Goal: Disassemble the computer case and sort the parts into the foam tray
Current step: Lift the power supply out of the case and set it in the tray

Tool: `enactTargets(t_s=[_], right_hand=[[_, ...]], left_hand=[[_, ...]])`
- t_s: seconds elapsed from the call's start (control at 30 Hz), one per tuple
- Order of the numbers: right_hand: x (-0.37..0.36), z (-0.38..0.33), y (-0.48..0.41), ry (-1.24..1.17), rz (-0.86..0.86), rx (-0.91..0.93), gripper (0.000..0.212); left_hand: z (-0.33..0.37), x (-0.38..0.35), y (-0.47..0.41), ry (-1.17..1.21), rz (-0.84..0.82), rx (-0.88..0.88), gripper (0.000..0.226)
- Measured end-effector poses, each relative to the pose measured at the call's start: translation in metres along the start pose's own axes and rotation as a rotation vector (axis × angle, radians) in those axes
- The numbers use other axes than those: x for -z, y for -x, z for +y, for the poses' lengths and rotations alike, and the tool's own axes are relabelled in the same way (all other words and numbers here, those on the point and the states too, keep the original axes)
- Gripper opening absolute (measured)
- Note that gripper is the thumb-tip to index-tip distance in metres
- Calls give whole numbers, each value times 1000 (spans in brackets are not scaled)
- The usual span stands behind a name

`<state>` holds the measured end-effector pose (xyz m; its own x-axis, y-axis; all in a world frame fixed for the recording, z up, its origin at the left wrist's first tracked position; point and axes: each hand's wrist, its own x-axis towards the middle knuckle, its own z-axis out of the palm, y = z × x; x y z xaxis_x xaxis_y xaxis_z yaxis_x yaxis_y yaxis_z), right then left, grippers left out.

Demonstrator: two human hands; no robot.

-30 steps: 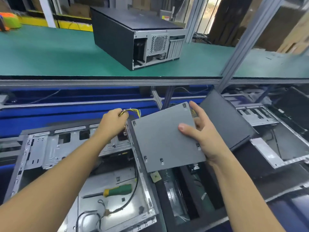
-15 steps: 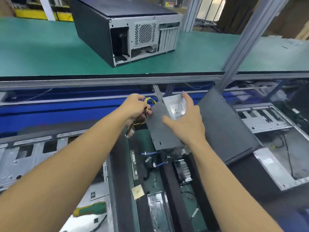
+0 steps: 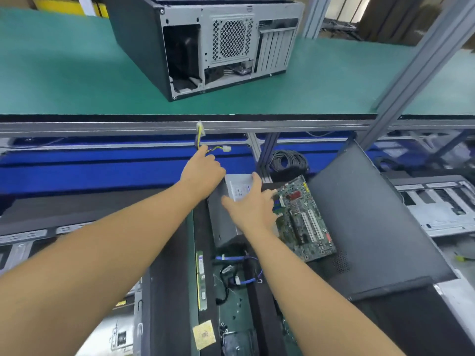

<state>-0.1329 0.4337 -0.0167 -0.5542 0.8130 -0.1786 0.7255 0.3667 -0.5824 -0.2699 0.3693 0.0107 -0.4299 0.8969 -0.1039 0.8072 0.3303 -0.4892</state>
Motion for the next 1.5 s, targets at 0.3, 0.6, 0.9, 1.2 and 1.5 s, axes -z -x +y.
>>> enactTargets(t_s=[0.3, 0.6, 0.9, 1.2, 1.5], right_hand=[[-64, 7, -15, 181, -3, -58, 103], [-103, 16, -21, 262, -30, -109, 98], [-101, 30, -17, 363, -209, -26, 117], [-18, 7, 32, -70, -252, 238, 22], [-34, 59, 154, 130, -626, 255, 13]], left_hand=[[20, -43, -27, 31, -80, -24, 17], [50, -56, -35, 329, -250, 86, 39], [46, -69, 2, 455, -150, 125, 34], [21, -2, 85, 1030, -112, 388, 28], [32, 21, 221, 998, 131, 366, 29]])
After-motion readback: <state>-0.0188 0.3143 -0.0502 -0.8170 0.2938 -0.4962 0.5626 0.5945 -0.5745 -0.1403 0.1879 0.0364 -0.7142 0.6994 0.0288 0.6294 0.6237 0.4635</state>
